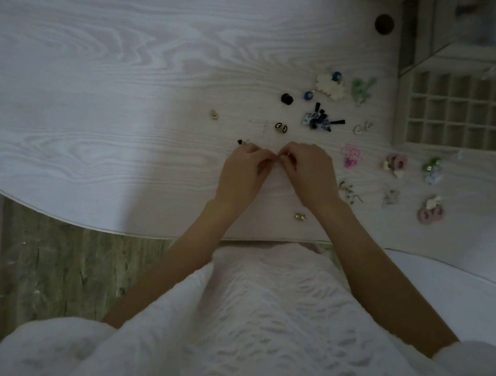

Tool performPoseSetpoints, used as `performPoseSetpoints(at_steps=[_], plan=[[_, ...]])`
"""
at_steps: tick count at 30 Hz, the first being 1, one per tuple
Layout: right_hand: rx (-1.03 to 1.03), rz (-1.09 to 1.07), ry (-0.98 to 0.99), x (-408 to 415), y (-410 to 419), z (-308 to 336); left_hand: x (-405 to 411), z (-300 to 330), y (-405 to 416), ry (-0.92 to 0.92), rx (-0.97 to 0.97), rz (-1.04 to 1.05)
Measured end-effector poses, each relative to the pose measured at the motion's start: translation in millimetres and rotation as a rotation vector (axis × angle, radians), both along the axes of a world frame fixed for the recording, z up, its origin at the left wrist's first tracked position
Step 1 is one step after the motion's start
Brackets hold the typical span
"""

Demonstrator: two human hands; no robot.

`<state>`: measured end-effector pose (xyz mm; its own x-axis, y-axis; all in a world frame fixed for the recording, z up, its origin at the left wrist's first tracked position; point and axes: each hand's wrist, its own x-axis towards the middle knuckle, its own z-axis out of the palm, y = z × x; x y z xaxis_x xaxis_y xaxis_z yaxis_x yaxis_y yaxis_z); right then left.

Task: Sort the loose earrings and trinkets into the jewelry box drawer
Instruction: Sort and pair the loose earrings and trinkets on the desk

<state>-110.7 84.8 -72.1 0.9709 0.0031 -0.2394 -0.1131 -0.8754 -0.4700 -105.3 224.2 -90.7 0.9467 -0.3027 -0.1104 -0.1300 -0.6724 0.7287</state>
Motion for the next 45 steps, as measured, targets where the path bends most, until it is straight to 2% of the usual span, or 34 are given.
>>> performPoseSetpoints(at_steps=[6, 12, 18, 29, 33, 37, 42, 45], plan=[[-0.096, -0.04, -0.068, 8, -1, -5, 4, 1, 0, -0.02, 0.016, 0.085], [0.006, -0.026, -0.074, -3, -12, -1, -14, 5, 9, 0.04, 0.018, 0.112], [-0.035, 0.017, -0.021, 0, -2, -3, -6, 3, -9, 0.039, 0.075, 0.118], [0.1, -0.093, -0.043, -1, -1, 5, 2, 7, -6, 0.066, -0.001, 0.138], [0.12, -0.037, -0.115, -1, -10, 16, 0, 20, 23, -0.085, -0.05, 0.179], [0.065, 0.073, -0.187, 7, 2, 16, 13, 15, 64, -0.181, 0.092, 0.311], [-0.03, 0.205, -0.207, 24, 41, 6, 53, 1, 83, 0.015, 0.202, 0.202], [-0.027, 0.228, -0.146, 32, 60, -2, 64, 0, 78, 0.035, 0.22, 0.122]])
